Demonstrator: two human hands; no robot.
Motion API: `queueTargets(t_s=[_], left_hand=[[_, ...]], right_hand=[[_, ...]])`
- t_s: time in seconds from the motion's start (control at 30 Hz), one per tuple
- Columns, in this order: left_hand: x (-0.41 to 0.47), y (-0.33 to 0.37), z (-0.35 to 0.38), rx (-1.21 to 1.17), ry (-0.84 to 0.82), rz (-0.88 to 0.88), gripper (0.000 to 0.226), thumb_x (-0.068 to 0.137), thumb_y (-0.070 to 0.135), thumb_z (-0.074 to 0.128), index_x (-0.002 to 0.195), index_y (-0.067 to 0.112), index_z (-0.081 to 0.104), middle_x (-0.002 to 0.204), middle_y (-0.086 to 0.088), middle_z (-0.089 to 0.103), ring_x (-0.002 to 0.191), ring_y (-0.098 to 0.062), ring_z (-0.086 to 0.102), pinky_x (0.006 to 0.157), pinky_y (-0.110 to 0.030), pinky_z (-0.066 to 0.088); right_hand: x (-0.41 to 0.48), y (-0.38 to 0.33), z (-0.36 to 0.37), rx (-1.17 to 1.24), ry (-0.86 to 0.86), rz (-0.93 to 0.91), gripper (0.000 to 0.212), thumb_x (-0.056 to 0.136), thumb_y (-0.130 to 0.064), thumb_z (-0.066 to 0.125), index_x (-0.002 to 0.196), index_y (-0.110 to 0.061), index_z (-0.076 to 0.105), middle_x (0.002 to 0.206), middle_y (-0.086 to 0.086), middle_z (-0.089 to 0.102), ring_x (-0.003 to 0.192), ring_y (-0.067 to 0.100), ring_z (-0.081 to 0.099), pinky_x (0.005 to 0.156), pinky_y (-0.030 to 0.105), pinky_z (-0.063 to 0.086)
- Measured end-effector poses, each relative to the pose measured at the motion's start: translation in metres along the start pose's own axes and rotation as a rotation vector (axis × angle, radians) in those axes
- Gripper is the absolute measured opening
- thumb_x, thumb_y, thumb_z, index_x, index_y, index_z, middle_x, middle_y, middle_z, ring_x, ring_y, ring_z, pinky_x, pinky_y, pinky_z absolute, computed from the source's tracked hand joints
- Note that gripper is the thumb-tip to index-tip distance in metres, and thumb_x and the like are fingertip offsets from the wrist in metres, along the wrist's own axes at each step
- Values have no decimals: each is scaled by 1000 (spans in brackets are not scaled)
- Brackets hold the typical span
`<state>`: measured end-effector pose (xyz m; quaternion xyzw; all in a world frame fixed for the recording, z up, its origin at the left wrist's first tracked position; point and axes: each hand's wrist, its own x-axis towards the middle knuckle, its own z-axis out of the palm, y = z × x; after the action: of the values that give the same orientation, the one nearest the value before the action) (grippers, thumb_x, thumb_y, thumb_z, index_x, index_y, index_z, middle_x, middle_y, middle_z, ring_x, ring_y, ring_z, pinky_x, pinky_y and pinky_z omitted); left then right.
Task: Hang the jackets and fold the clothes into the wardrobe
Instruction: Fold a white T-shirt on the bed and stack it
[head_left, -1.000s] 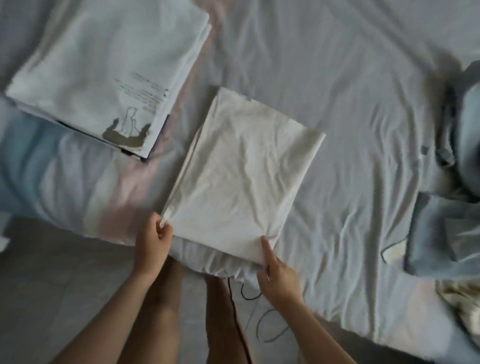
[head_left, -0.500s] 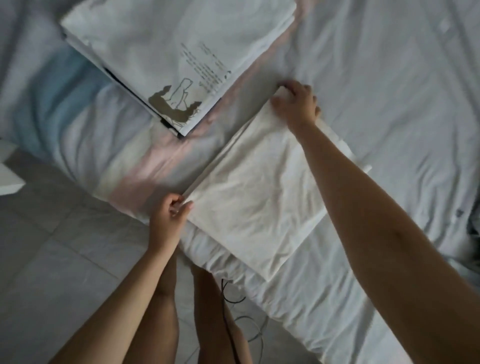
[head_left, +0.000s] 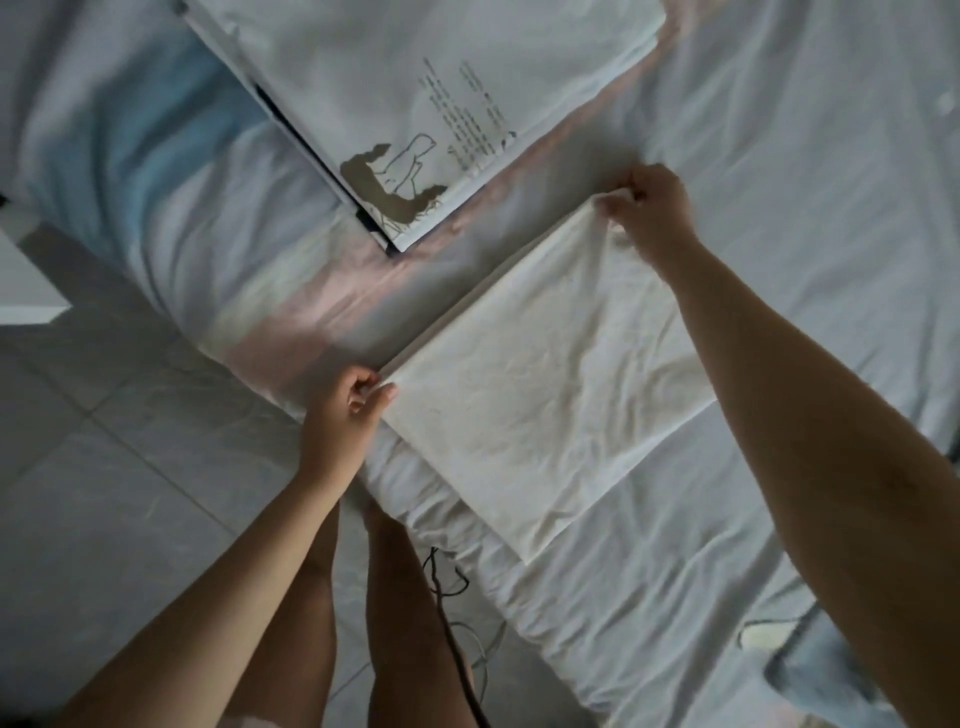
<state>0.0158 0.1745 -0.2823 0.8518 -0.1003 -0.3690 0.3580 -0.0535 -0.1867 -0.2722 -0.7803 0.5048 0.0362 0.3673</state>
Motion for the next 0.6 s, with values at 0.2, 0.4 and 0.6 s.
queueTargets(t_s=[0.2, 0.4, 0.6], left_hand=[[4, 9, 5, 84, 94, -62, 17, 89, 23, 65, 93, 9, 57, 79, 0, 57, 77, -22, 56, 69, -32, 41], [-7, 30, 34, 553, 274, 283, 38, 77, 2, 54, 115, 6, 53, 122, -17, 52, 115, -35, 45, 93, -44, 29], [17, 3, 54, 983, -149, 853, 67, 87, 46, 46, 147, 19, 31, 155, -10, 25, 142, -27, 25, 114, -52, 18]], right_hand=[[-2, -1, 7, 161, 97, 99, 14, 74, -21, 68, 85, -18, 60, 74, -3, 55, 63, 12, 55, 63, 38, 52], [-44, -1, 41, -241, 592, -240, 36, 92, -27, 48, 123, -10, 56, 126, 9, 56, 118, 24, 51, 101, 35, 31], [-124, 51, 88, -699, -51, -991, 56, 99, -45, 24, 147, -16, 32, 149, 10, 40, 139, 27, 35, 115, 44, 19]])
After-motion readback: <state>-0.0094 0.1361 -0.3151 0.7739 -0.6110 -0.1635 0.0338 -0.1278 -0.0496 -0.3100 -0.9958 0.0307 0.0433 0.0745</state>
